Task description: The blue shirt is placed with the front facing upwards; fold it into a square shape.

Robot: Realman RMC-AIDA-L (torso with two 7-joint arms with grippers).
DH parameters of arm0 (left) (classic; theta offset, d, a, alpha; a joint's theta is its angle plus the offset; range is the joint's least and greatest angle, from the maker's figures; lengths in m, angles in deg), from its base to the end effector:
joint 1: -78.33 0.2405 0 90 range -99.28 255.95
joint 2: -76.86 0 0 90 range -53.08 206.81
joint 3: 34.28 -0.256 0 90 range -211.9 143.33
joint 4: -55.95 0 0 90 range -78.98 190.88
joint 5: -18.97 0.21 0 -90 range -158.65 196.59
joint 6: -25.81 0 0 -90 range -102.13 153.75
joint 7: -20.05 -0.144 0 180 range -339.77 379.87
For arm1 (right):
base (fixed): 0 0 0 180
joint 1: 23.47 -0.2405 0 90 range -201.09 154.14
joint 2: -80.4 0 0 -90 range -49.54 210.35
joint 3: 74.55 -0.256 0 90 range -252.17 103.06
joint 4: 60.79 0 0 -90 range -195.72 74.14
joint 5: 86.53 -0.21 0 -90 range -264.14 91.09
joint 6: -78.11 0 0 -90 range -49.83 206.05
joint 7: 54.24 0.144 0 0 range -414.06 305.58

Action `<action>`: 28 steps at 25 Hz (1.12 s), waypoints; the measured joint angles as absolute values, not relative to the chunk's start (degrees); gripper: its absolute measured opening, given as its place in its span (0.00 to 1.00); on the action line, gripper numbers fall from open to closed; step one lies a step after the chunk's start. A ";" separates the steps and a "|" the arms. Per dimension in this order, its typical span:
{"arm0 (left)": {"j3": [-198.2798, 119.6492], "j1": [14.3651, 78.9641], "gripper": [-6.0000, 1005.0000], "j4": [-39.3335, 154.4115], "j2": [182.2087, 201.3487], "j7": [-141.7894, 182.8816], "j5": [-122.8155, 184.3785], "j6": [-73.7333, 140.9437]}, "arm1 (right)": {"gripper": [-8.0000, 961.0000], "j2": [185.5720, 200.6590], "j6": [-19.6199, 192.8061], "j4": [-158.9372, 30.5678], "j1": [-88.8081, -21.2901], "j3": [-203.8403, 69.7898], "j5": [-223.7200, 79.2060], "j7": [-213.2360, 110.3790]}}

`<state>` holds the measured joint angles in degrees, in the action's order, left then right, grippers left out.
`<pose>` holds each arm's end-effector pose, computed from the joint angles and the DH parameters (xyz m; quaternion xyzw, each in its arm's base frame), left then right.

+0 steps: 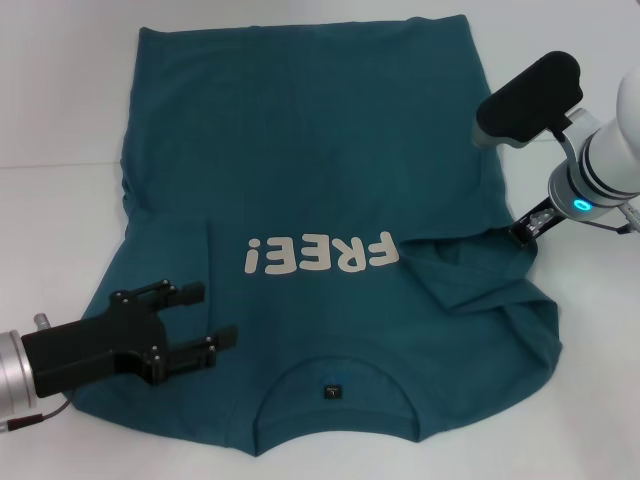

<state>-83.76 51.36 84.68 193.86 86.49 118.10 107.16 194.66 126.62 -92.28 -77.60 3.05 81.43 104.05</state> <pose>-0.2811 0.3236 -0.0151 -0.9275 -0.1902 -0.2632 0.1850 0.2446 0.4625 -0.0007 -0.8238 0.3359 -0.2336 0.3923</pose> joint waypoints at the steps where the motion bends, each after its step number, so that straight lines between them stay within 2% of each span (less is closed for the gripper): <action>1: -83.76 51.36 0.76 84.68 193.86 86.36 118.10 107.12 | 0.19 194.69 126.61 -92.28 -77.66 2.98 81.43 104.10; 3: -83.76 51.36 0.76 84.66 193.91 86.08 118.11 107.07 | 0.12 194.77 126.70 -92.48 -77.97 2.78 81.43 104.65; 11: -83.76 51.36 0.76 84.64 194.08 85.91 118.11 106.94 | 0.01 194.46 128.31 -92.81 -80.72 -0.67 81.43 108.74; 17: -83.76 51.36 0.76 84.60 194.16 85.38 118.11 106.88 | 0.01 194.45 128.59 -92.69 -82.56 -2.59 81.43 110.69; 23: -83.66 51.44 0.76 84.49 194.14 84.61 118.11 106.83 | 0.04 194.88 128.16 -90.92 -84.65 -2.71 81.43 111.34; 28: -83.58 51.50 0.76 84.45 194.19 84.27 118.11 106.83 | 0.07 194.66 126.02 -89.13 -86.46 -3.35 81.43 112.48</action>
<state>-83.58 51.50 84.45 194.19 84.27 118.11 106.83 194.66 126.02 -89.13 -86.46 -3.35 81.43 112.48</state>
